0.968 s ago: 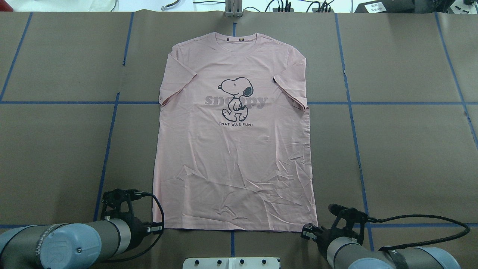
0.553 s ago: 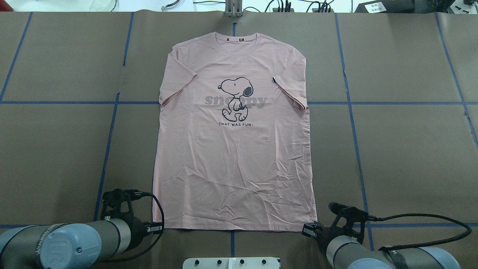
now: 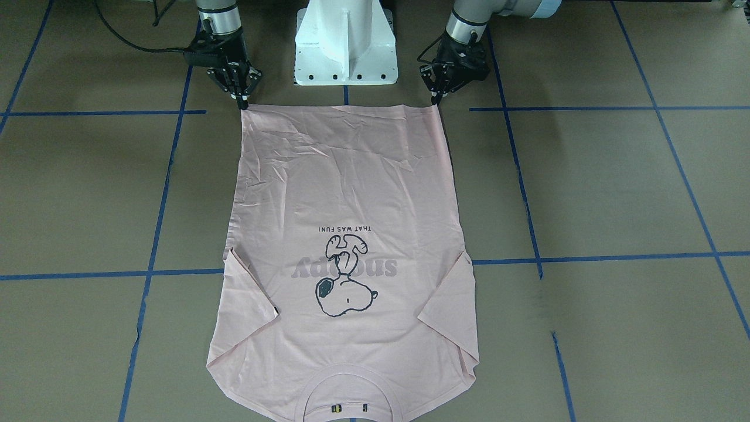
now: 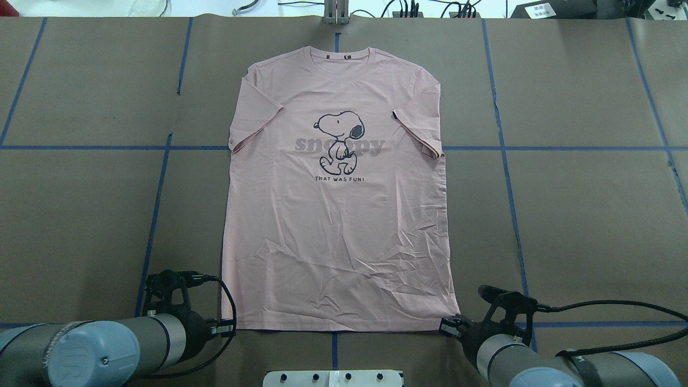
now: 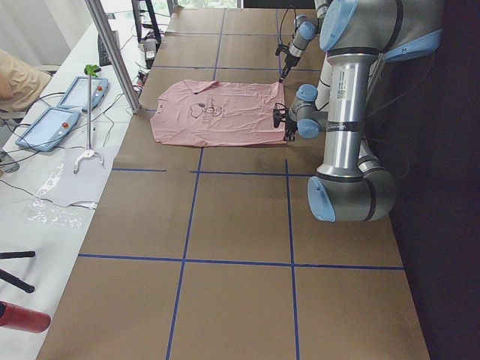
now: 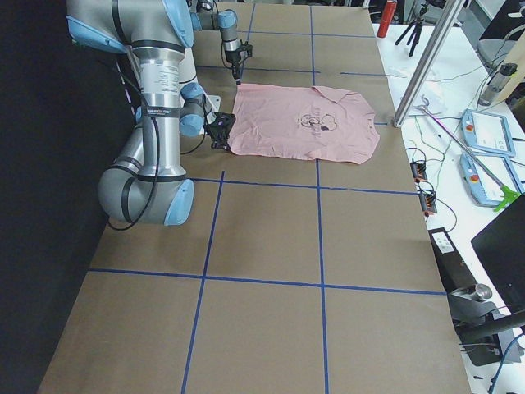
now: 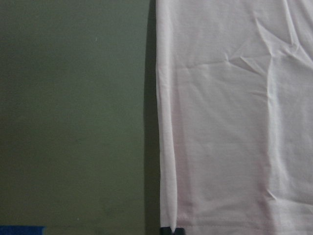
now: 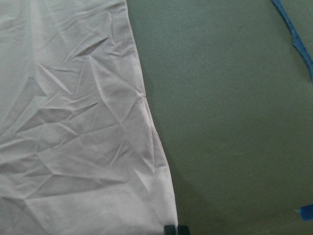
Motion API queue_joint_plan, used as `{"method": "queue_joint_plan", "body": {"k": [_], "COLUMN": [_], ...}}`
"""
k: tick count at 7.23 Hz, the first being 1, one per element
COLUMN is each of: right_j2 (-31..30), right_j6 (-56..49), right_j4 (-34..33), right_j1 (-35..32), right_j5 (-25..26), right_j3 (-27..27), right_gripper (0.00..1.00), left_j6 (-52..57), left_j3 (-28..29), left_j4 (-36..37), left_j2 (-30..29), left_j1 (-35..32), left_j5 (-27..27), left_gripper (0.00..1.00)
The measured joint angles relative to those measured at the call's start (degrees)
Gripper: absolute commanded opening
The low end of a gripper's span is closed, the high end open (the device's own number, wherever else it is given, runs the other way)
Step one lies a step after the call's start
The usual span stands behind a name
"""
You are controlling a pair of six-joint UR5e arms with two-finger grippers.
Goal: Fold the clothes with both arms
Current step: 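Lift the hem with both grippers and fold it toward the collar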
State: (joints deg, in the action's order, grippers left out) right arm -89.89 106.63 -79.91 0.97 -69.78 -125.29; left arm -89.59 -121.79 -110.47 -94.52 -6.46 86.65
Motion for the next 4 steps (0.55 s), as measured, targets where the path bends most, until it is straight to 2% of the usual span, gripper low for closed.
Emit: {"method": "queue_joint_plan", "body": {"k": [2,4], "right_j2": [-1.12,-0.53], "right_j6": [-0.86,-0.97], "right_j4": [-6.99,-19.64], "right_j1": [-0.02,1.18], "right_j5": [-0.78,-2.06], "right_j3": [-9.17,-21.91], "right_gripper": [0.0,0.0], "left_j6": [0.19,0.24], "left_j3": [-10.15,-23.41], "left_j4": [9.55,24.28], "left_j2": [-0.3,-3.47], "left_j1": [-0.13,-0.49], "left_j5": [3.71,8.25], "left_gripper": [0.0,0.0]}}
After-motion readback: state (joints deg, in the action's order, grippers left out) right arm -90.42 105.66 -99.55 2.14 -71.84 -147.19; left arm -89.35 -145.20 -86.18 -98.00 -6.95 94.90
